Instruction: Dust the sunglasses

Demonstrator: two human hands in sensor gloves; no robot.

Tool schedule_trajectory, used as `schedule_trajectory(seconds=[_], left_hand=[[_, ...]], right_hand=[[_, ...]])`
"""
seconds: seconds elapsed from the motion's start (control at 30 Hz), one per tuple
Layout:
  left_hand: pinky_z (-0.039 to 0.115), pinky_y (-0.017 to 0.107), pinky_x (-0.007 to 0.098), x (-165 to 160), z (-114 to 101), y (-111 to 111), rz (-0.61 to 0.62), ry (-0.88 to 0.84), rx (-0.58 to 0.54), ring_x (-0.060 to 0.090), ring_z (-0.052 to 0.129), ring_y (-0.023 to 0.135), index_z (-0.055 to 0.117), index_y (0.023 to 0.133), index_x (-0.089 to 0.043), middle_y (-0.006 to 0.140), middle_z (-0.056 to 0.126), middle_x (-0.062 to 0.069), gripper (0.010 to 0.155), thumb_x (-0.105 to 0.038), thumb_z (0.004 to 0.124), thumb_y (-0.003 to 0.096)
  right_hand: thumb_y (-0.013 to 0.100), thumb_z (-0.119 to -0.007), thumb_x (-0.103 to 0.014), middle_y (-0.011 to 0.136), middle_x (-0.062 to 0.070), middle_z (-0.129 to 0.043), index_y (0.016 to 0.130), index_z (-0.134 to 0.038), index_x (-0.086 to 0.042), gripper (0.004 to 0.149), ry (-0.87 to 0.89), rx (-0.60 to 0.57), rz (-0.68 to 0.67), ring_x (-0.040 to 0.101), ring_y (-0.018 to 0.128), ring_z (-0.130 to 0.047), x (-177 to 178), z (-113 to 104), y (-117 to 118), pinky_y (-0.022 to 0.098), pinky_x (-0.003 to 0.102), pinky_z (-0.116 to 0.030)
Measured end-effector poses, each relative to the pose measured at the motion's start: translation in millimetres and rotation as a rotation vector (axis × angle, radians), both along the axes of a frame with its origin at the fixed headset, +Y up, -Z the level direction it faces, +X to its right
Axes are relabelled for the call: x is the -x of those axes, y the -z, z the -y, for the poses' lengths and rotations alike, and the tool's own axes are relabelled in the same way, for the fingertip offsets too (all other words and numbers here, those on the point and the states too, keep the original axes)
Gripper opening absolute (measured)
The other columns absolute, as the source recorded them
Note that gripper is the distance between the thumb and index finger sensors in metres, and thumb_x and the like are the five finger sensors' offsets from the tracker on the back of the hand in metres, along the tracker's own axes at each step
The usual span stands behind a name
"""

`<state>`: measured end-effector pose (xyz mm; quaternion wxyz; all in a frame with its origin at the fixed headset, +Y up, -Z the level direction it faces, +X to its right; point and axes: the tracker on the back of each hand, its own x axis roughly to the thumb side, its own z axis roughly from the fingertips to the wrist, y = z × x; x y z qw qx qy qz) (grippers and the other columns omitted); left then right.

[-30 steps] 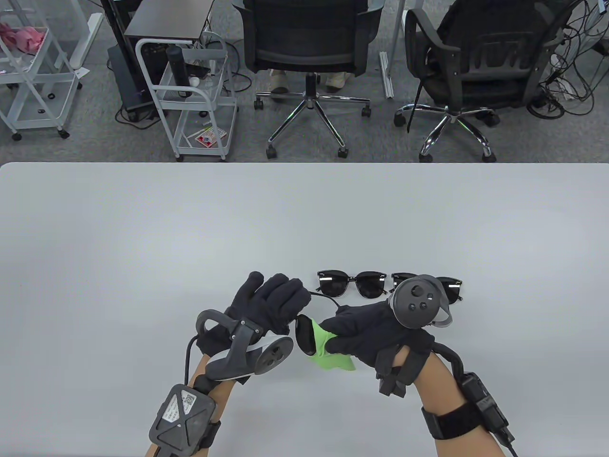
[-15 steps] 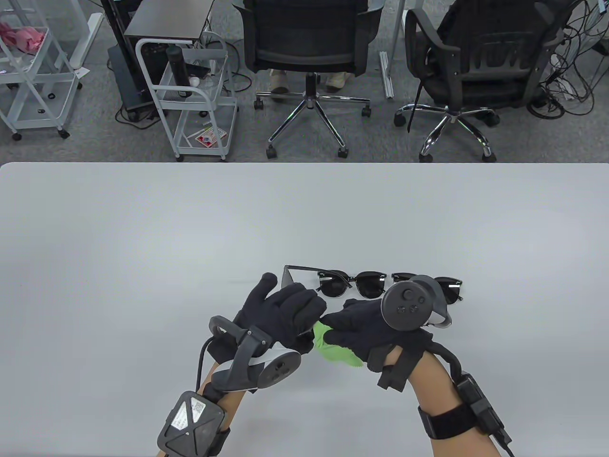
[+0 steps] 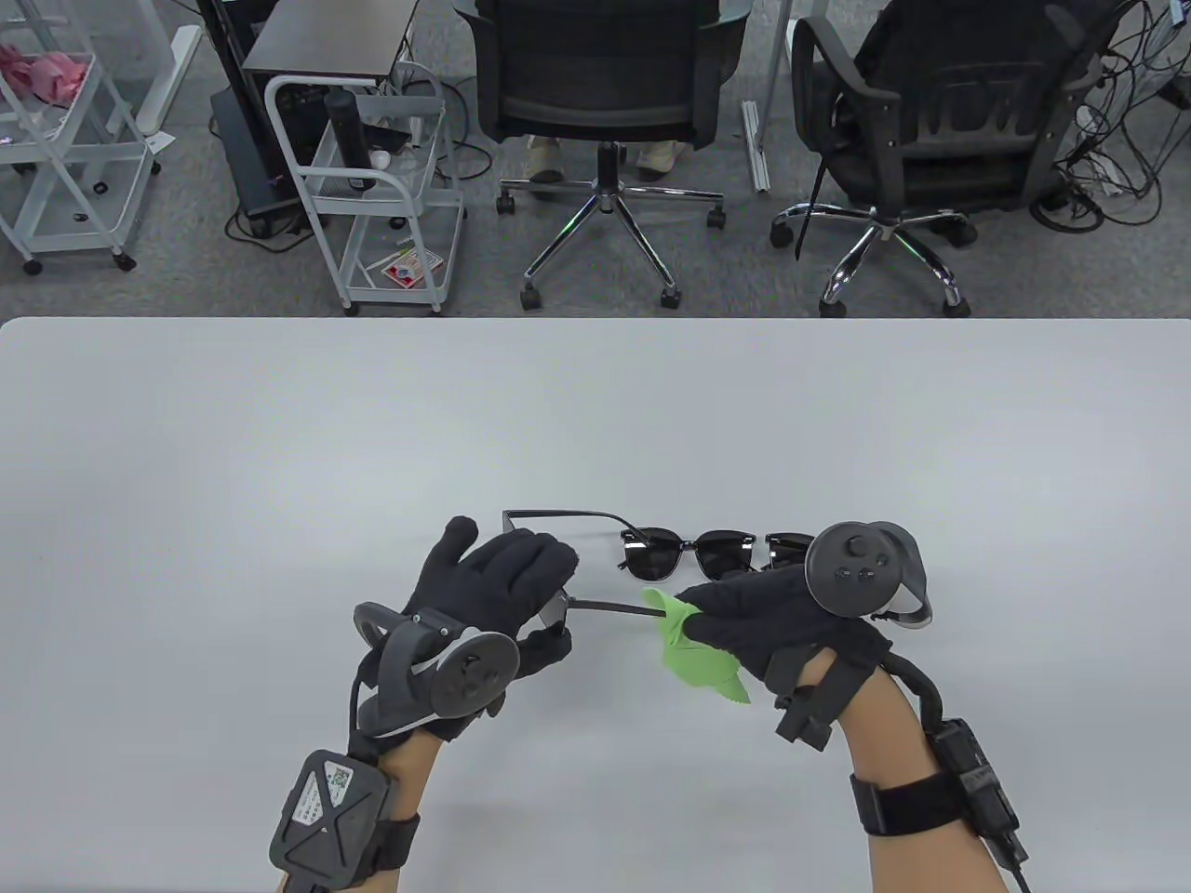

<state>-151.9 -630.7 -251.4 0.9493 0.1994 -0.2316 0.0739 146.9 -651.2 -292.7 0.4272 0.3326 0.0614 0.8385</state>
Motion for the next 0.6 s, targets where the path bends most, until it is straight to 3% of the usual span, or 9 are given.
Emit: schedule_trajectory(seconds=[0.27, 0.47, 0.6], left_hand=[[0.062, 0.081, 0.054, -8, -1, -5, 0.011, 0.039, -0.006, 0.007, 0.092, 0.097, 0.064, 0.098, -0.047, 0.102, 0.081, -0.021, 0.089, -0.068, 0.097, 0.0189], [0.063, 0.080, 0.054, -34, 0, -21, 0.057, 0.147, -0.076, 0.008, 0.093, 0.096, 0.065, 0.098, -0.045, 0.101, 0.082, -0.020, 0.089, -0.067, 0.098, 0.0189], [0.064, 0.080, 0.052, -51, 1, -32, 0.110, 0.195, -0.106, 0.009, 0.095, 0.093, 0.066, 0.098, -0.043, 0.100, 0.083, -0.019, 0.089, -0.068, 0.098, 0.0182]], right_hand=[[0.044, -0.083, -0.036, 0.059, 0.007, -0.109, 0.076, -0.096, -0.007, 0.045, -0.016, -0.033, 0.006, 0.029, 0.045, -0.109, 3, -2, -3, 0.056, 0.067, -0.070], [0.044, -0.083, -0.036, 0.059, 0.007, -0.108, 0.076, -0.096, -0.007, 0.045, -0.073, -0.086, -0.052, 0.029, 0.045, -0.108, 30, -6, -13, 0.056, 0.067, -0.070], [0.044, -0.083, -0.036, 0.058, 0.008, -0.109, 0.075, -0.097, -0.007, 0.045, 0.002, -0.089, -0.094, 0.030, 0.044, -0.108, 45, -10, -21, 0.056, 0.067, -0.070]])
